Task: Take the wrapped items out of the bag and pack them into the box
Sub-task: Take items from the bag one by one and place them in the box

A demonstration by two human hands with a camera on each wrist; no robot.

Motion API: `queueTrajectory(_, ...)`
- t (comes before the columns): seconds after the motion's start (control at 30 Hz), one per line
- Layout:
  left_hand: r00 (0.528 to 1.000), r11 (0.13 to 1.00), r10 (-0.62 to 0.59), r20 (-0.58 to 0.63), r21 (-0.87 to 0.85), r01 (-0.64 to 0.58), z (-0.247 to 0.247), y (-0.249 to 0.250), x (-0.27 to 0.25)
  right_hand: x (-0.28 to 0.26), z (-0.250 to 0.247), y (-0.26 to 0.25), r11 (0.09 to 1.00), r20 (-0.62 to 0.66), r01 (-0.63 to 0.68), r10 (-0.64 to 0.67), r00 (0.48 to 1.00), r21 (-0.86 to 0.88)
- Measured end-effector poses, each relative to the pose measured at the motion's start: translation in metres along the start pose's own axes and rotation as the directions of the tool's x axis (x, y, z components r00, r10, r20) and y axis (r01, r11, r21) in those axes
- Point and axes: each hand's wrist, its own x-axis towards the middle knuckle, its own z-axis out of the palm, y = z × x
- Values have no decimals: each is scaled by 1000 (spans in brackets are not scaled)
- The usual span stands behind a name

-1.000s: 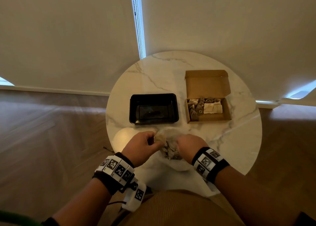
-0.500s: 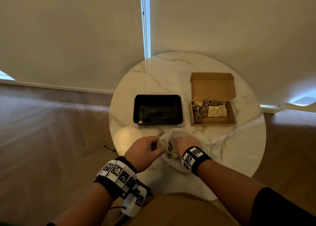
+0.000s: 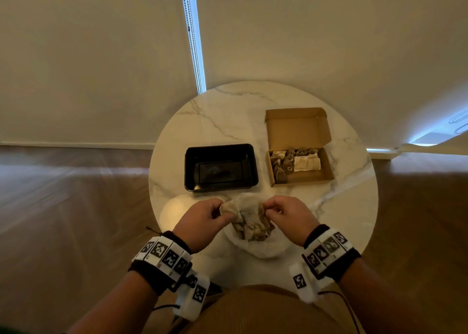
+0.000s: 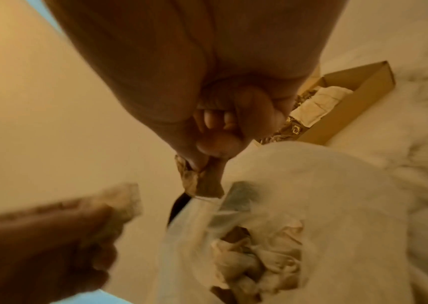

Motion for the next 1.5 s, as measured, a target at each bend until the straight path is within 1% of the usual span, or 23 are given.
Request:
queueTrajectory(0.07,1000,999,8,13,-52,-7,0,8,2,-13,-13,-4,974,-44,26,-16,999,225)
queueTrajectory(0.1,1000,997,12,24,-80,-10,1,12,3,-18,-18,-5,950,-66,34,-15,998,309)
queueTrajectory(0.13,999,992,12,40,-123,-7,2,17,5,-21,-23,-5,928,-83,40,-10,997,369)
queueTrajectory(0.2,995,967,-15,101,-252,40,4,26,9,-25,-28,-3,879,-89,24,21,996,475)
queueTrajectory(0.27,989,943,-32,146,-322,78,5,35,14,-26,-30,-2,801,-55,-28,76,996,599)
queueTrajectory(0.33,991,949,-27,135,-307,68,7,43,20,-27,-31,-1,706,3,-64,88,996,706)
queueTrajectory(0.43,997,946,-14,75,-322,37,11,54,24,-31,-33,1,558,61,-105,98,993,823)
queueTrajectory(0.47,999,950,-1,49,-312,16,11,58,25,-32,-35,1,524,68,-112,102,992,845)
queueTrajectory(0.53,999,947,34,33,-322,-22,10,63,25,-34,-39,-2,489,72,-108,92,993,866)
queueTrajectory(0.63,994,938,72,78,-345,-40,10,78,24,-33,-43,-3,497,83,-100,57,995,862)
queueTrajectory(0.7,981,943,148,126,-316,-102,12,90,22,-30,-44,-4,514,102,-97,20,995,852)
queueTrajectory(0.77,970,937,209,123,-309,-162,12,97,21,-28,-45,-7,534,112,-90,-10,994,841)
queueTrajectory(0.8,973,932,210,99,-323,-168,11,99,22,-27,-46,-8,544,112,-85,-17,994,835)
queueTrajectory(0.87,984,924,172,47,-355,-144,9,98,24,-25,-47,-11,573,105,-73,-23,994,816)
queueTrajectory(0.97,993,913,104,54,-401,-74,7,97,26,-24,-45,-13,603,102,-55,-44,994,796)
queueTrajectory(1.03,994,904,83,73,-426,-44,7,98,27,-24,-43,-14,586,120,-62,-60,991,808)
queueTrajectory(1.13,998,874,46,53,-485,-15,5,101,25,-27,-42,-17,536,199,-135,-64,978,834)
queueTrajectory(1.17,998,859,35,45,-512,-7,5,102,25,-28,-42,-16,536,217,-151,-62,974,831)
queueTrajectory(1.23,1000,850,13,20,-527,-1,2,102,25,-30,-41,-14,582,209,-123,-82,974,804)
queueTrajectory(1.33,999,871,-11,-39,-492,-10,-3,99,27,-32,-41,-10,663,157,-37,-122,980,748)
queueTrajectory(1.4,997,879,-26,-73,-476,-11,-6,97,29,-33,-45,-10,718,97,22,-124,988,695)
queueTrajectory(1.5,991,865,-65,-121,-501,-4,-10,95,31,-37,-52,-14,807,-6,121,-144,990,578)
